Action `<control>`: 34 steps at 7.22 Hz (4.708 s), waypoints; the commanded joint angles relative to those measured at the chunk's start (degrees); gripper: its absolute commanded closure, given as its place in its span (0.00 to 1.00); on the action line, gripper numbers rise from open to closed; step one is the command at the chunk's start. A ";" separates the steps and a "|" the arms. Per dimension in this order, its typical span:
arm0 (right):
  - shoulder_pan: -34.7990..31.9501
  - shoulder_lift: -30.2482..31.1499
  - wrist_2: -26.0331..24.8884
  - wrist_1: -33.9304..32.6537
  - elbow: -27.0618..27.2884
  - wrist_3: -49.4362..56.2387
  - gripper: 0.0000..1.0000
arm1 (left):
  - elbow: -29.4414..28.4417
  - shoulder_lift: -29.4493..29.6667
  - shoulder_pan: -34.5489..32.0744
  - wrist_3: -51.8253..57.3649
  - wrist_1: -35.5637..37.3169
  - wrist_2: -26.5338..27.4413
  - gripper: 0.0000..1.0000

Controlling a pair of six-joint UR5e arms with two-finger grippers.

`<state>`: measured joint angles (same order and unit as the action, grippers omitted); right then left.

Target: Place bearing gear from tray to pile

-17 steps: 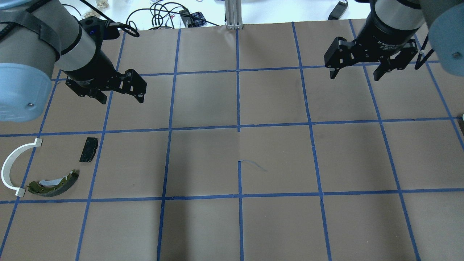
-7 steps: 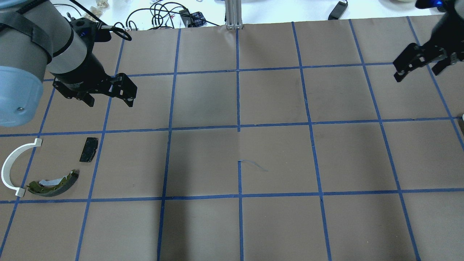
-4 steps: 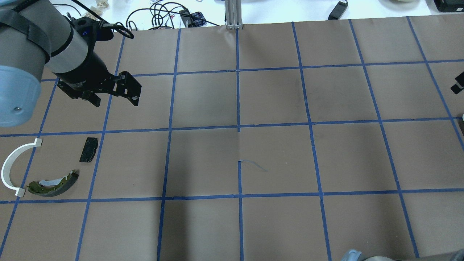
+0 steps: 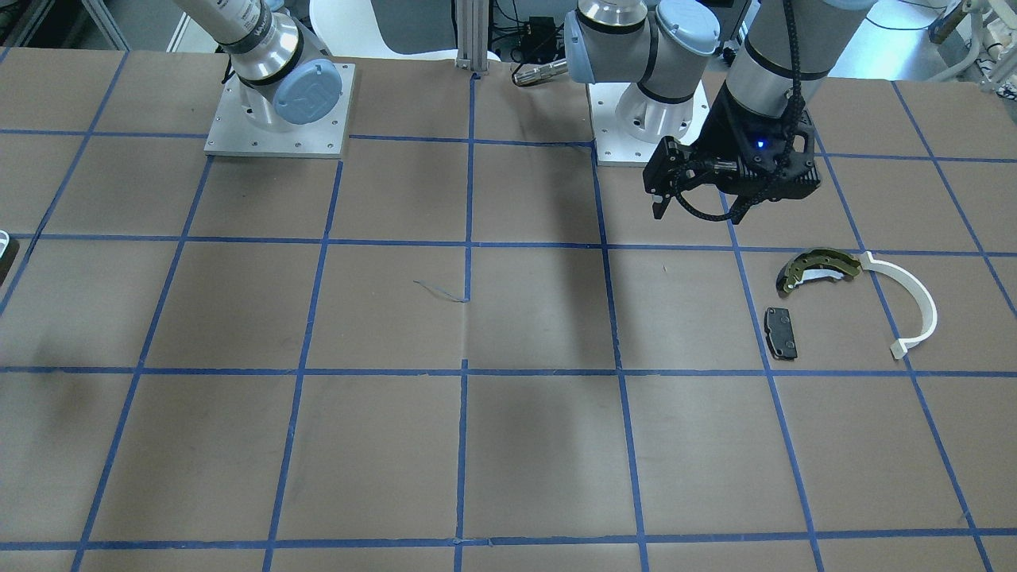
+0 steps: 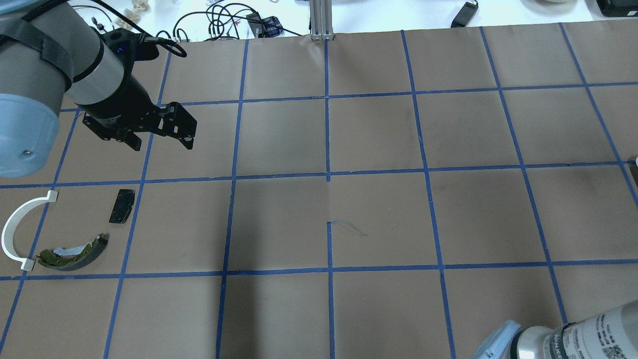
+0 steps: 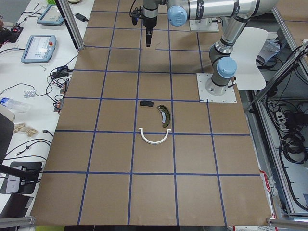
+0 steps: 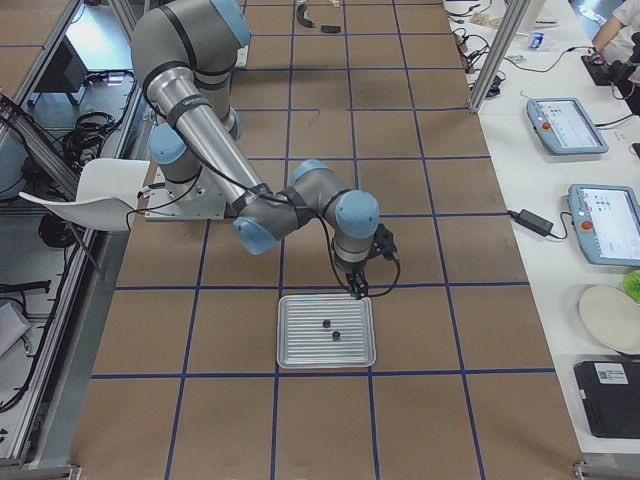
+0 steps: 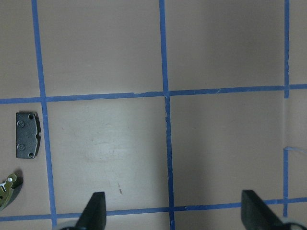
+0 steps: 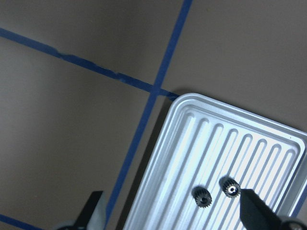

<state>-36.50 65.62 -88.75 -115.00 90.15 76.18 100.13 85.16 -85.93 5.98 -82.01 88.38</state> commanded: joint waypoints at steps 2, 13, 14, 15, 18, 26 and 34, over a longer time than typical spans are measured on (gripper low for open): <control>3.88 -10.39 -0.02 -2.42 -6.28 8.88 0.00 | 0.15 0.18 0.06 0.09 0.00 1.00 0.00; 4.16 -13.77 -0.54 -7.43 -4.20 8.99 0.39 | 0.24 0.53 -0.03 0.09 -0.08 2.59 0.00; 4.16 -13.77 -0.80 -7.51 -3.93 9.16 0.43 | 0.24 0.53 -0.03 0.09 0.00 2.67 0.00; 4.16 -13.68 -0.89 -7.52 -4.10 8.99 0.56 | 0.15 0.53 -0.03 0.09 0.09 2.67 0.00; 4.16 -13.42 -0.98 -7.52 -4.28 8.38 0.77 | 0.15 0.62 -0.03 0.00 0.09 2.67 0.00; -16.60 0.37 -2.65 6.42 -4.10 -16.78 0.81 | 0.06 0.62 0.06 0.09 0.35 2.67 0.00; -69.01 -1.63 4.12 1.77 0.44 -95.69 0.82 | 0.15 1.32 -0.03 -0.18 0.53 1.70 0.00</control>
<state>-99.77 65.06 -85.21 -108.35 88.29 -9.23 100.21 86.02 -85.96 5.87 -81.46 89.99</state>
